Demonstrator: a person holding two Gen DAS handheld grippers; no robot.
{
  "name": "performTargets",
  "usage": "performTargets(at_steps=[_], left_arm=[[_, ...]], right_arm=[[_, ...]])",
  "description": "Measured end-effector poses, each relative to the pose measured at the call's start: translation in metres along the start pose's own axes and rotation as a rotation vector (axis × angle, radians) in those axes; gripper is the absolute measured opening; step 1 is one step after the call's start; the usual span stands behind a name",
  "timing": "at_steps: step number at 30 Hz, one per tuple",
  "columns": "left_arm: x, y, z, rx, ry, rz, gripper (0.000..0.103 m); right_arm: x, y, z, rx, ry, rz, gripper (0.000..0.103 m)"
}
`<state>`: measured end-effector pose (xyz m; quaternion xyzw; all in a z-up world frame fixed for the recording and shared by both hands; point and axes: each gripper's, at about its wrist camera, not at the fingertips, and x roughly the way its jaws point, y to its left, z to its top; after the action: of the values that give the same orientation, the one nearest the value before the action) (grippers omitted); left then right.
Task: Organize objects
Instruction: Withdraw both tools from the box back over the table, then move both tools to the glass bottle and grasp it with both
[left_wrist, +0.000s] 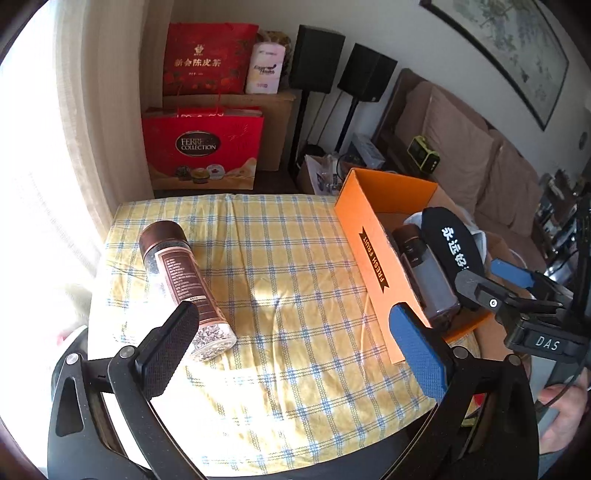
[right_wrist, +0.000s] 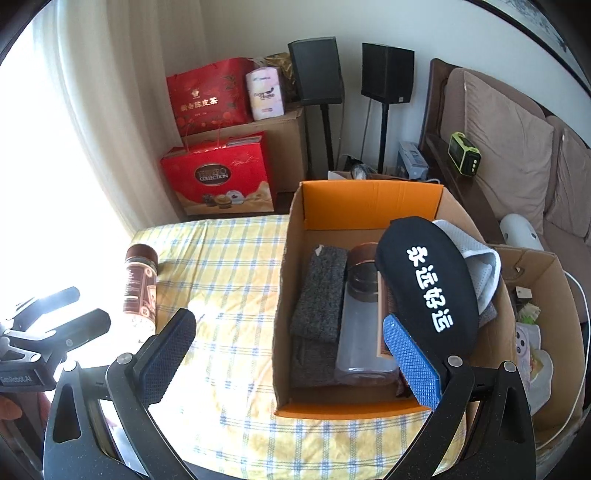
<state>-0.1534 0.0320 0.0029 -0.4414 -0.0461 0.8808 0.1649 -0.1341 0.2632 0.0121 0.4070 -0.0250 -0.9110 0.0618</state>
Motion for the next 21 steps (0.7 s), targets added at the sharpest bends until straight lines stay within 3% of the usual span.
performTargets(at_steps=[14, 21], left_arm=[[0.006, 0.084, -0.011, -0.124, -0.007, 0.078, 0.102], [0.032, 0.123, -0.018, -0.23, 0.029, 0.067, 0.097]], right_arm=[[0.039, 0.062, 0.0, -0.064, 0.052, 0.104, 0.102], [0.069, 0.097, -0.01, -0.094, 0.081, 0.182, 0.102]])
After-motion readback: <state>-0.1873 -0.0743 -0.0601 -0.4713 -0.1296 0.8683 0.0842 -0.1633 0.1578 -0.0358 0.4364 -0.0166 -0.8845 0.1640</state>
